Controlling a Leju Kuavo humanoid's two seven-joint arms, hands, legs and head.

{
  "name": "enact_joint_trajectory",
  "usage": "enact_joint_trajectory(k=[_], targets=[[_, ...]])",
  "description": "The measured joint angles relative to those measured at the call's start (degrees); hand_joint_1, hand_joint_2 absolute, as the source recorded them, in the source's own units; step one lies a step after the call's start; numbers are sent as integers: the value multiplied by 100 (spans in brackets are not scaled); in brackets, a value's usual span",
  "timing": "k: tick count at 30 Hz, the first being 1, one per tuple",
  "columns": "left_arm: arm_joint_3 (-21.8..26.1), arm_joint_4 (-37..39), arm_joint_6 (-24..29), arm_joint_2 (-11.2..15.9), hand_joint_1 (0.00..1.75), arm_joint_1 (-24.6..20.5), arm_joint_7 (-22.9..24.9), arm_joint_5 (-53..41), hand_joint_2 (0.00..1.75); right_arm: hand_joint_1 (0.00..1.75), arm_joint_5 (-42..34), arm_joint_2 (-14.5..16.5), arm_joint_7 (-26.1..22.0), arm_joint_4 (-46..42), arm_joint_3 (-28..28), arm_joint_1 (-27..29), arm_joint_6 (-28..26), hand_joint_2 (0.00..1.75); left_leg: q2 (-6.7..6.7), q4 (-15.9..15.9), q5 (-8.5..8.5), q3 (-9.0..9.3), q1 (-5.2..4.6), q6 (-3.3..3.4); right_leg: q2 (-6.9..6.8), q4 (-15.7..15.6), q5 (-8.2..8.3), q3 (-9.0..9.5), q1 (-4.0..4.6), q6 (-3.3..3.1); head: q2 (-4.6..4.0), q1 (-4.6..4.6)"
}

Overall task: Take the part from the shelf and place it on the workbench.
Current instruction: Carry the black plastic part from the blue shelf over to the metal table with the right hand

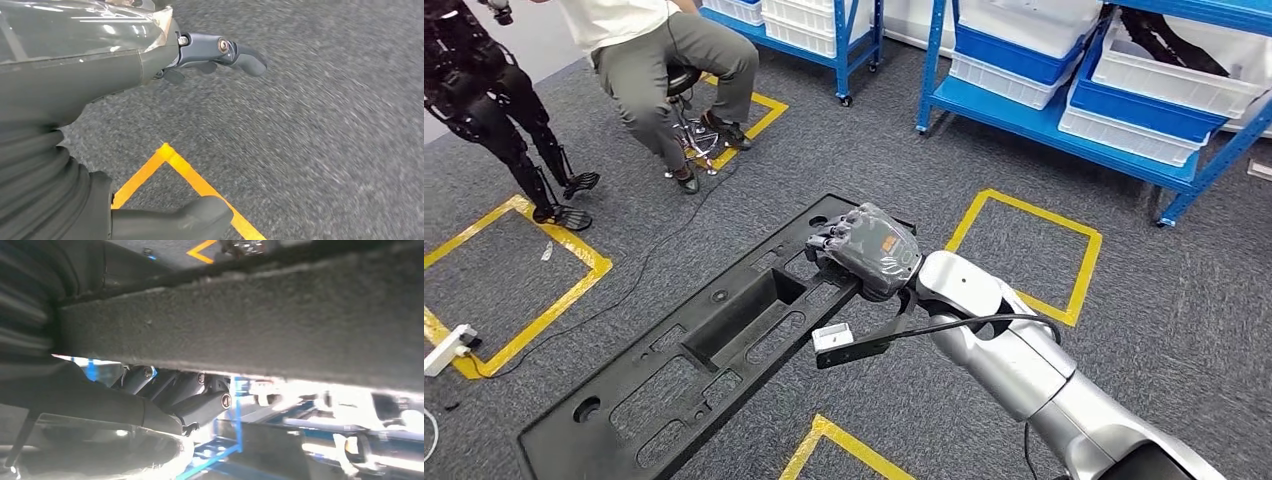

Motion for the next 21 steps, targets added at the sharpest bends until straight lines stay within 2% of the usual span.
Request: enact_joint_trajectory(k=[2,3,4,6,7,8,10,11,12,13,14,15,16,18,19,20,21], targets=[[3,-2,-3,5,0,-7,-15,8,175,175,2,0,0,-17,-1,-6,-2,175,236,-762,284,449,-34,56,-118,5,-10,3,35,11,0,0],[3,-3,-5,7,0,-14,-21,9,175,175,7,-5,1,-29,-7,-10,-3,175,332,-1041,359,603,-58,88,-169,5,-17,2,58,23,0,6],[3,-3,-9,8,0,-19,-27,8,175,175,12,-10,1,-40,-11,-12,-4,175,387,-1182,380,670,-82,117,-223,3,-24,3,81,37,0,12],[9,-2,-15,13,0,-13,-31,7,175,175,17,-13,5,-56,-19,-9,-7,175,272,-1240,399,658,-101,174,-332,-16,-32,17,94,77,0,27],[14,-2,-16,14,0,-4,-31,7,175,175,3,-11,7,-71,-25,-7,-7,175,208,-1270,424,665,-94,209,-301,3,-54,8,88,100,0,30],[20,-2,-16,13,0,-1,-30,7,175,175,-24,-15,7,-93,-37,-4,-5,175,146,-1302,455,676,-85,249,-197,80,-109,-22,78,115,0,31],[35,-2,-17,10,0,-6,-25,-4,175,175,-126,-49,-29,-147,-73,5,19,175,12,-1346,505,690,-61,316,129,607,-369,-259,52,95,0,45],[41,-2,-18,12,0,-11,-22,-10,175,175,-174,-72,-55,-168,-89,18,39,175,-66,-1347,515,683,-61,333,234,993,-525,-433,39,77,0,50],[46,-2,-19,14,0,-11,-17,-16,175,175,-211,-95,-80,-181,-101,38,58,175,-151,-1346,519,678,-60,340,289,1362,-648,-610,31,74,0,57],[49,-2,-19,15,0,-7,-13,-17,175,175,-226,-111,-93,-187,-109,59,73,175,-238,-1343,521,676,-60,342,308,1556,-685,-713,25,95,0,57],[53,-2,-19,14,0,-2,-8,-17,175,175,-232,-126,-105,-192,-116,76,80,175,-324,-1339,523,675,-59,341,321,1584,-651,-742,18,132,0,58],[58,-2,-19,11,0,3,-4,-17,175,175,-229,-134,-115,-201,-121,85,82,175,-414,-1332,524,677,-58,336,344,1361,-524,-649,8,184,0,58],[62,-2,-20,9,0,5,-2,-17,175,175,-223,-138,-126,-218,-125,85,83,175,-502,-1321,523,676,-55,327,405,972,-348,-475,-11,240,0,58],[70,-2,-22,8,0,4,2,-17,175,175,-209,-134,-147,-255,-126,64,83,175,-654,-1279,517,654,-68,285,584,259,-80,-152,-47,290,0,61],[75,-2,-22,12,0,6,2,-17,175,175,-204,-126,-152,-270,-126,53,83,175,-710,-1265,518,634,-72,258,634,89,-23,-69,-56,279,0,58],[81,-2,-23,16,0,11,2,-17,175,175,-199,-116,-157,-279,-126,41,83,175,-761,-1260,525,612,-69,227,630,46,-14,-46,-48,250,0,56],[87,-2,-23,20,0,22,1,-17,175,175,-190,-101,-158,-287,-125,32,83,175,-810,-1266,534,590,-55,196,568,36,2,-30,-40,214,0,55]])
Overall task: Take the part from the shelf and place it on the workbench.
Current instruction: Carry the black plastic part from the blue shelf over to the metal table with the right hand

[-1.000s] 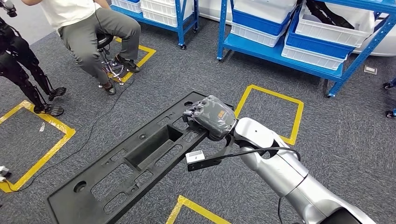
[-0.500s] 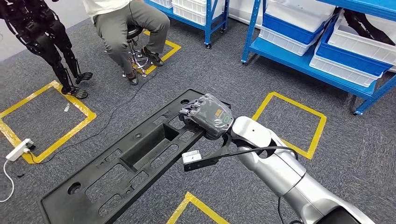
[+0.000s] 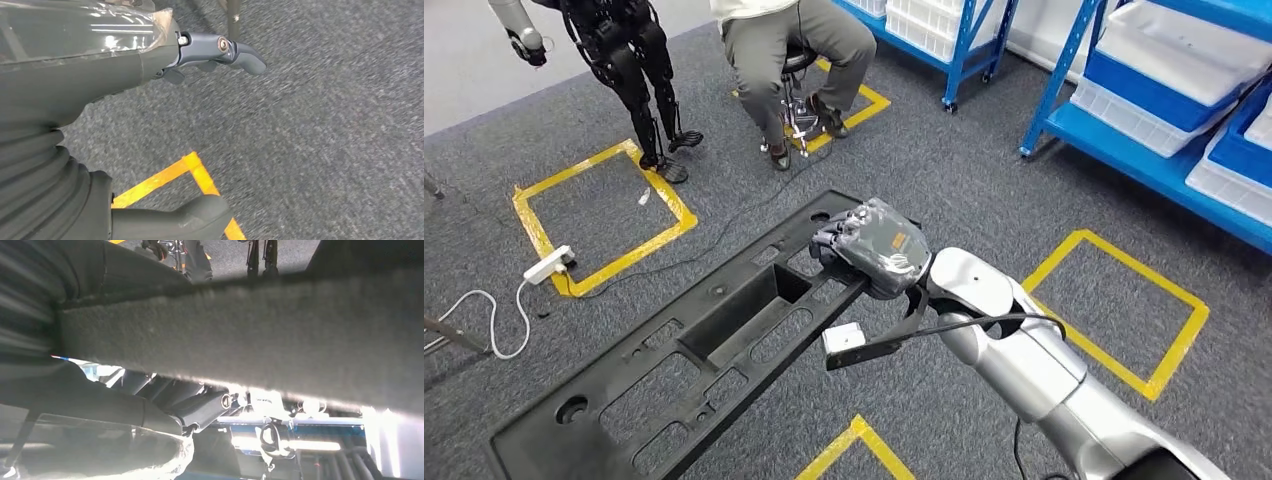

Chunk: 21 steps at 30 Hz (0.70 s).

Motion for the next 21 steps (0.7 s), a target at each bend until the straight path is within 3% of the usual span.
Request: enact_joint_trajectory(k=[1,2,5,7,8,9,10,12,14,16,17,19,21], targets=[[4,1,-3,2,0,16,-1,-3,175,175,11,16,-1,-9,1,-12,0,175,20,9,-2,-18,17,-32,-50,-10,15,7,2,-38,0,-3],[7,1,-5,2,0,31,-1,-6,175,175,23,34,-1,-20,2,-26,0,175,131,72,-45,-53,22,-61,-100,-23,26,14,4,-80,0,-7],[10,1,-11,12,0,26,-1,-11,175,175,42,64,-1,-48,3,-64,2,175,645,884,-490,-443,25,-127,-274,-44,29,30,18,-201,0,-36],[9,2,-11,12,0,19,-1,-14,175,175,54,62,-1,-49,7,-66,4,175,744,1526,-728,-772,50,-156,-414,-43,19,28,38,-226,0,-38],[9,2,-11,10,0,21,-1,-15,175,175,62,61,-1,-49,9,-66,4,175,760,1631,-722,-831,61,-164,-483,-43,15,26,43,-230,0,-39],[8,2,-11,10,0,23,-1,-17,175,175,72,60,-1,-49,10,-67,4,175,784,1530,-622,-779,72,-167,-555,-42,10,28,47,-233,0,-39],[8,2,-11,11,0,22,-1,-18,175,175,78,60,-1,-50,11,-70,2,175,839,1220,-453,-612,78,-162,-619,-42,3,35,50,-231,0,-38],[8,1,-13,13,0,4,0,-25,175,175,87,59,-1,-61,5,-85,-9,175,1125,452,-168,-184,60,-139,-739,-38,-25,50,85,-200,0,-38],[8,0,-26,12,0,-23,13,-42,175,175,105,50,-1,-74,-2,-102,-32,175,1265,94,-92,-6,14,-101,-847,-39,-54,64,131,-149,0,-23],[7,0,-49,18,0,-32,162,-102,175,175,132,46,-1,-80,-1,-101,-63,175,1109,62,-76,-16,-16,-42,-966,-52,-76,83,149,-94,0,-7],[5,2,-75,20,0,-26,354,-167,175,175,146,48,-2,-85,1,-98,-76,175,1035,37,-58,-3,-14,-5,-923,-18,-109,77,142,-69,-1,-1],[-9,9,-189,28,0,-19,939,-343,175,175,166,51,-14,-94,1,-95,-99,175,893,-13,-16,28,9,77,-638,321,-294,-67,123,-66,-1,11],[-63,13,-385,36,0,-21,1625,-566,175,175,176,43,-32,-95,5,-79,-111,175,742,-21,-3,26,17,122,-335,1048,-585,-418,96,-117,-1,26]])
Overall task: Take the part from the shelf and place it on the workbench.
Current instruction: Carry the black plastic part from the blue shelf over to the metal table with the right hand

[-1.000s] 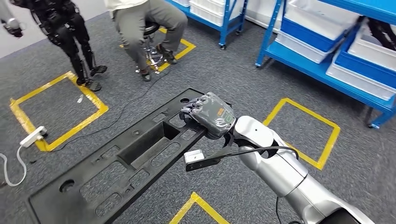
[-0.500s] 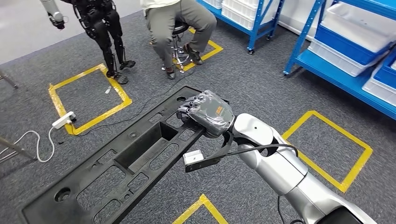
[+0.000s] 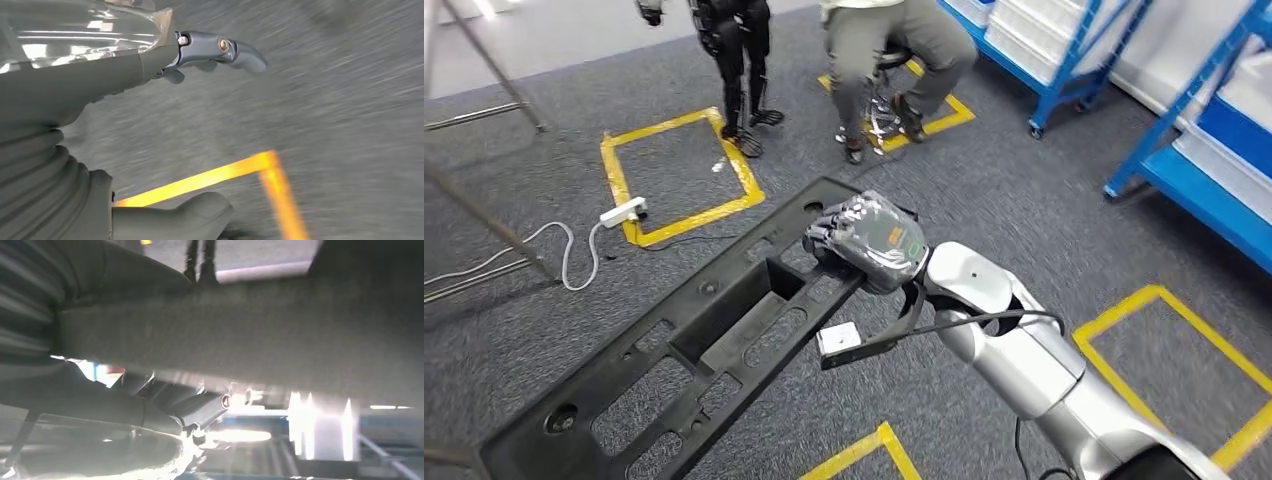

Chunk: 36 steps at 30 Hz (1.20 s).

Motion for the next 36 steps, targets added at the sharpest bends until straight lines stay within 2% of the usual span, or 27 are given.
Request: enact_joint_trajectory(k=[1,2,3,4,5,7,8,10,11,13,15,16,17,18,19,21,23,24,26,27,28,30,32,33,34,35,36], targets=[[-48,3,-101,6,0,3,315,-111,175,175,4,-5,-7,1,5,16,-1,175,-93,1,1,-2,-1,9,61,347,-106,-187,-2,-7,0,7],[-104,7,-190,9,0,12,556,-206,175,175,8,-9,-12,2,13,29,-1,175,-198,3,2,-4,-2,10,94,526,-130,-300,-4,10,0,8],[-155,11,-259,12,0,23,719,-277,175,175,12,-10,-16,2,20,38,-1,175,-301,5,3,-3,-2,8,114,513,-76,-325,-3,42,0,10],[-199,15,-309,12,0,35,810,-319,175,175,14,-8,-22,2,27,40,-1,175,-393,7,5,-1,-3,4,136,283,54,-239,-4,80,1,10],[-239,18,-342,11,0,43,853,-352,175,175,14,-5,-28,1,32,37,-1,175,-486,10,8,1,-1,-3,229,-135,243,-57,-11,115,1,13],[-306,21,-346,10,0,45,911,-402,175,175,11,3,-35,-1,34,28,0,175,-657,24,10,-10,-16,-42,427,-841,531,263,-24,125,1,9],[-340,25,-321,10,0,49,962,-431,175,175,7,4,-35,-2,35,20,1,175,-732,28,14,-24,-18,-71,491,-1044,610,359,-25,109,1,7],[-391,35,-268,18,0,75,1128,-482,175,175,1,14,-31,-8,38,9,9,175,-850,18,28,-58,-4,-140,403,-1092,640,397,-32,51,1,6],[-413,42,-268,26,0,95,1236,-503,175,175,-1,25,-26,-16,39,3,15,175,-821,37,18,-78,4,-168,343,-1108,654,412,-43,21,1,3],[-446,51,-305,48,0,114,1401,-529,175,175,-2,59,-16,-43,40,-12,26,175,-509,311,-155,-217,0,-226,213,-1148,675,450,-72,-68,1,-31],[-466,55,-334,58,0,100,1473,-547,175,175,-5,75,-10,-61,41,-21,30,175,-130,976,-488,-551,19,-286,67,-1159,662,467,-44,-138,1,-60],[-470,56,-344,59,0,93,1491,-557,175,175,-6,76,-7,-63,44,-22,33,175,-53,1306,-613,-730,43,-315,-12,-1159,653,470,-29,-154,1,-59],[-477,58,-357,57,0,92,1514,-567,175,175,-3,77,-3,-63,48,-21,35,175,-10,1506,-654,-847,68,-341,-92,-1159,644,471,-20,-162,1,-58],[-486,60,-368,55,0,95,1544,-575,175,175,-1,78,0,-63,51,-20,38,175,19,1508,-597,-862,94,-364,-165,-1158,635,471,-16,-163,1,-61],[-498,61,-374,57,0,99,1583,-582,175,175,2,78,2,-64,54,-20,39,175,62,1294,-455,-756,117,-381,-232,-1158,624,474,-16,-155,1,-61],[-519,61,-371,62,0,93,1665,-597,175,175,7,77,15,-78,52,-19,39,175,322,577,-140,-357,132,-396,-346,-1153,588,494,9,-110,1,-66],[-534,60,-362,70,0,77,1730,-620,175,175,16,67,40,-102,48,-21,39,175,510,142,-16,-111,106,-346,-451,-1149,544,529,54,-40,1,-40],[-539,60,-357,72,0,71,1751,-630,175,175,21,61,51,-113,47,-22,39,175,501,100,-23,-93,82,-306,-510,-1154,526,548,69,-6,1,-23],[-546,61,-350,87,0,73,1778,-645,175,175,27,57,60,-134,48,-21,40,175,342,65,-8,-80,68,-215,-611,-1156,486,582,71,62,1,1],[-547,60,-346,92,0,76,1786,-646,175,175,29,55,63,-145,48,-20,40,175,269,35,10,-59,67,-170,-543,-1094,439,570,57,89,0,6],[-548,60,-343,100,0,75,1794,-647,175,175,29,49,65,-157,46,-19,39,175,201,5,30,-39,71,-123,-403,-924,351,496,44,97,0,9],[-550,59,-339,109,0,63,1800,-649,175,175,28,21,68,-173,46,5,40,175,48,-21,49,-22,68,-58,-49,-233,73,156,1,68,0,28],[-549,59,-342,118,0,54,1801,-649,175,175,34,-15,69,-174,49,58,41,175,-138,-19,50,-25,64,-36,82,464,-131,-236,-11,65,1,39],[-549,59,-345,119,0,57,1801,-648,175,175,41,-32,70,-173,50,79,41,175,-232,-18,51,-25,63,-35,100,562,-123,-318,-11,91,1,38],[-548,59,-352,117,0,63,1801,-648,175,175,49,-43,72,-173,51,91,41,175,-321,-15,52,-24,63,-38,117,432,-25,-288,-16,134,1,38],[-548,59,-360,114,0,68,1801,-647,175,175,57,-50,73,-176,51,94,41,175,-405,-10,54,-22,64,-44,160,93,140,-149,-29,182,1,38],[-548,59,-366,112,0,72,1801,-647,175,175,62,-53,75,-179,51,93,41,175,-484,-5,58,-26,66,-55,285,-327,320,35,-56,228,1,39]])
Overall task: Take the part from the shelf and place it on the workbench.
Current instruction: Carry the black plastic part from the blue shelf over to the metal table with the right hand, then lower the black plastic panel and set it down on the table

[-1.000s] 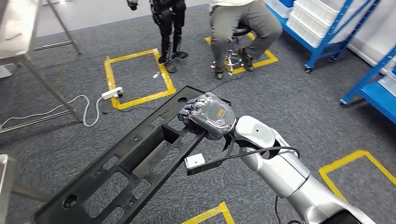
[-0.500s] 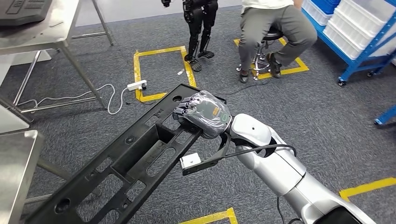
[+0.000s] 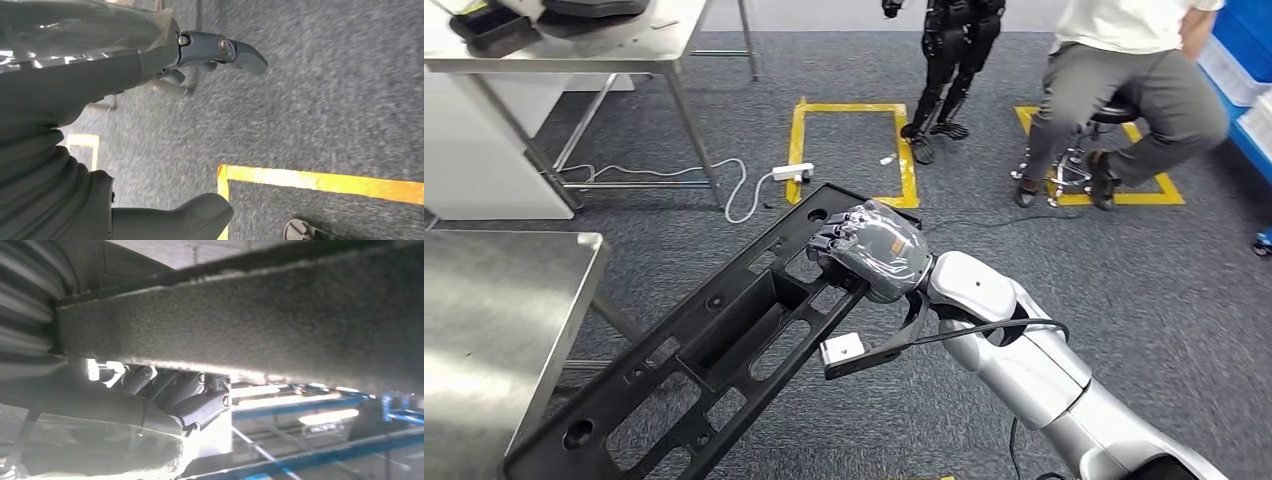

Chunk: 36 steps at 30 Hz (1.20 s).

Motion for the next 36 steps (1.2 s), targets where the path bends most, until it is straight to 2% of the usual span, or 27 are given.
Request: enact_joint_trajectory(k=[1,2,3,5,6,7,8,10,12,13,14,15,17,18,19,21,22,23,25,27,28,29,30,31,32,34,36], targets=[[0,0,-5,-2,0,0,1,0,175,175,5,1,5,-4,-1,0,0,175,-76,9,2,-10,-8,-21,131,-368,152,162,-20,17,0,0],[0,0,-7,-3,0,-2,1,0,175,175,13,1,10,-8,-1,1,0,175,-142,16,6,-26,-17,-47,232,-618,255,277,-37,7,0,-1],[1,0,-8,-2,0,0,3,-1,175,175,24,2,16,-9,-2,2,0,175,-201,20,13,-48,-25,-78,293,-723,300,324,-43,-27,0,-5],[2,1,-7,-1,0,18,13,-2,175,175,49,15,24,-12,-1,3,1,175,-304,12,36,-89,-14,-141,195,-736,332,339,-34,-113,0,-8],[2,1,-7,-1,0,30,21,-5,175,175,59,30,27,-13,0,-3,2,175,-282,24,33,-107,-3,-168,139,-741,347,344,-41,-150,0,-9],[2,2,-6,-1,0,38,30,-8,175,175,65,51,30,-16,0,-9,2,175,-171,85,-10,-142,-4,-192,80,-749,361,350,-47,-186,0,-18],[3,2,-5,3,0,37,38,-13,175,175,68,72,34,-22,-1,-16,2,175,-2,246,-113,-219,-11,-211,16,-759,368,355,-51,-224,-1,-36],[3,2,-4,7,0,19,48,-24,175,175,73,90,51,-37,-2,-20,4,175,352,870,-449,-510,-26,-239,-127,-762,360,362,-22,-286,-1,-67],[3,2,-4,2,0,10,53,-34,175,175,89,84,72,-42,-1,-17,8,175,474,1459,-676,-798,-18,-256,-289,-761,346,361,12,-320,-1,-68],[3,2,-5,-2,0,15,55,-36,175,175,97,83,78,-42,-1,-15,13,175,497,1516,-658,-822,-14,-256,-368,-761,339,360,22,-330,-1,-70],[3,2,-5,-3,0,20,57,-38,175,175,106,84,80,-42,-1,-16,19,175,524,1370,-552,-735,-12,-253,-440,-760,334,362,28,-335,0,-69],[4,2,-5,-1,0,22,59,-40,175,175,110,87,80,-42,-2,-19,25,175,598,1054,-398,-548,-13,-243,-510,-760,327,368,34,-334,0,-69],[4,1,-5,3,0,10,58,-45,175,175,120,95,81,-42,-14,-39,32,175,845,384,-180,-159,-44,-204,-628,-754,301,381,76,-306,-1,-69],[3,0,-5,5,0,2,58,-49,175,175,124,97,82,-42,-21,-53,34,175,925,192,-140,-48,-63,-175,-682,-753,287,389,97,-285,-1,-61],[3,-1,-5,5,0,-3,57,-51,175,175,128,99,83,-42,-28,-64,37,175,935,126,-146,-20,-86,-145,-737,-756,273,401,115,-261,-1,-51],[3,-1,-5,8,0,5,57,-55,175,175,136,110,84,-45,-34,-77,40,175,792,94,-123,-7,-85,-68,-829,-755,242,420,123,-207,0,-34],[4,0,-5,6,0,11,58,-55,175,175,140,117,86,-49,-37,-81,42,175,724,63,-106,10,-77,-29,-770,-702,199,411,115,-181,-1,-32],[4,0,-4,6,0,13,60,-55,175,175,144,122,88,-55,-42,-88,44,175,661,34,-85,30,-60,6,-648,-551,113,351,106,-170,-1,-29],[4,0,-3,2,0,0,62,-55,175,175,146,109,90,-63,-51,-91,46,175,528,9,-59,41,-44,52,-340,77,-169,65,69,-190,-1,-17],[4,0,-4,-1,0,-8,63,-55,175,175,150,79,94,-61,-52,-63,50,175,363,11,-50,33,-40,68,-229,755,-392,-283,52,-194,-1,-8],[4,0,-5,-2,0,-3,63,-55,175,175,154,66,96,-59,-52,-48,51,175,273,13,-49,31,-40,68,-209,860,-390,-351,48,-167,-1,-6],[4,0,-6,-7,0,5,63,-55,175,175,158,57,98,-57,-52,-38,51,175,186,15,-46,32,-39,64,-189,738,-300,-309,42,-125,-2,-5],[4,0,-6,-11,0,11,62,-57,175,175,162,51,98,-57,-54,-37,50,175,104,18,-44,34,-38,57,-144,415,-148,-167,28,-80,-2,-7],[4,0,-7,-15,0,15,59,-60,175,175,164,49,98,-57,-57,-40,49,175,24,21,-40,31,-36,44,-28,-2,21,19,2,-39,-1,-5],[4,0,-7,-19,0,14,55,-67,175,175,164,48,102,-55,-61,-46,48,175,-56,30,-40,21,-44,19,79,-365,165,186,-17,-28,-1,-9],[4,0,-8,-19,0,15,46,-91,175,175,166,44,111,-47,-72,-52,43,175,-184,38,-31,-12,-54,-45,202,-725,298,349,-29,-57,-1,-14],[4,1,-11,-16,0,33,48,-118,175,175,173,49,121,-33,-86,-59,35,175,-258,30,-14,-47,-40,-111,98,-750,323,368,-24,-128,-1,-12]])
